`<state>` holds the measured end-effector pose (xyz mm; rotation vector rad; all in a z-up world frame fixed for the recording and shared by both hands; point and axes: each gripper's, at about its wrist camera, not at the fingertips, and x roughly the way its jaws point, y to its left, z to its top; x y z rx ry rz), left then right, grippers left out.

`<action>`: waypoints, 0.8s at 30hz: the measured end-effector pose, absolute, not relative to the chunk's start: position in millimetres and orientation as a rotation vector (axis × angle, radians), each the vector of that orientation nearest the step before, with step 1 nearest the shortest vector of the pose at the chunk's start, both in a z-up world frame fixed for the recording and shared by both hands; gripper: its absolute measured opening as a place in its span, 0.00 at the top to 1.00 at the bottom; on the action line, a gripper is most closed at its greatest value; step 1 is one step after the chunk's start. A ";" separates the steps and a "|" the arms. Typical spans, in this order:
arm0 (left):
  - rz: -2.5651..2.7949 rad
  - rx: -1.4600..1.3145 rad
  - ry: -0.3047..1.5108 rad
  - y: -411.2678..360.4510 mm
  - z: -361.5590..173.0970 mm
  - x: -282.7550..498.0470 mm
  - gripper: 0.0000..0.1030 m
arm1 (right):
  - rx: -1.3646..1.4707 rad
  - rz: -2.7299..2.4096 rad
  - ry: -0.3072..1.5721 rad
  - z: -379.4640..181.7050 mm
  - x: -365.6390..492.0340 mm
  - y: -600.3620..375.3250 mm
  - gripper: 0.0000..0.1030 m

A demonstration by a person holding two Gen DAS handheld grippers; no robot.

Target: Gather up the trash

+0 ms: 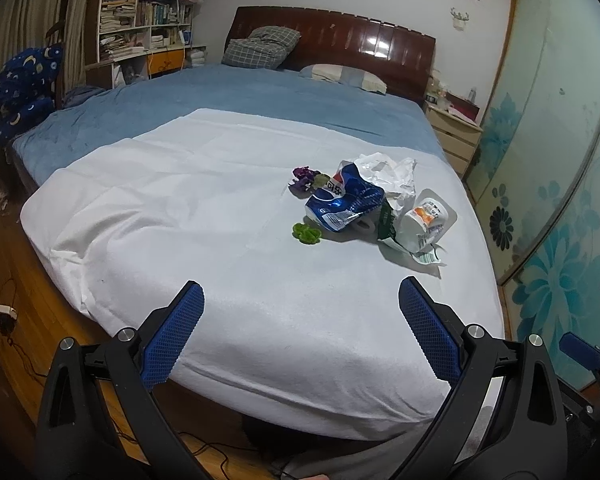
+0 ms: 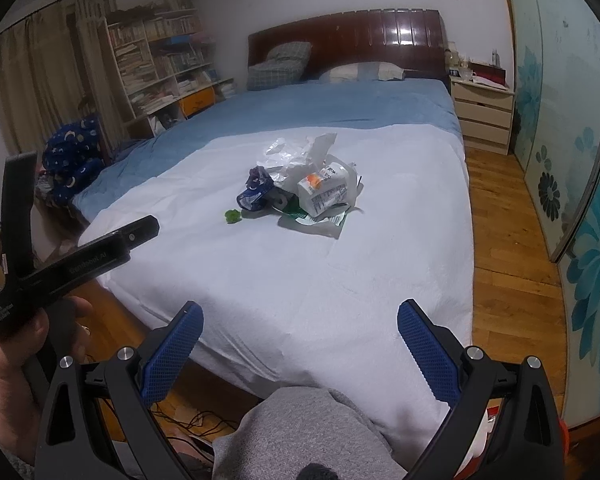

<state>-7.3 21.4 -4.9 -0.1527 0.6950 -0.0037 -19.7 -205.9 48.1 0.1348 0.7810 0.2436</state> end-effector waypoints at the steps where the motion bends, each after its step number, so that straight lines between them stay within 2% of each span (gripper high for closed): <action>1: -0.004 -0.153 0.697 21.3 -5.1 -7.0 0.06 | 0.139 0.245 0.782 47.9 -19.6 -206.3 0.07; 24: 0.001 -0.194 0.702 26.9 -6.5 -2.4 0.06 | 0.161 0.248 0.814 44.6 -15.1 -210.3 0.07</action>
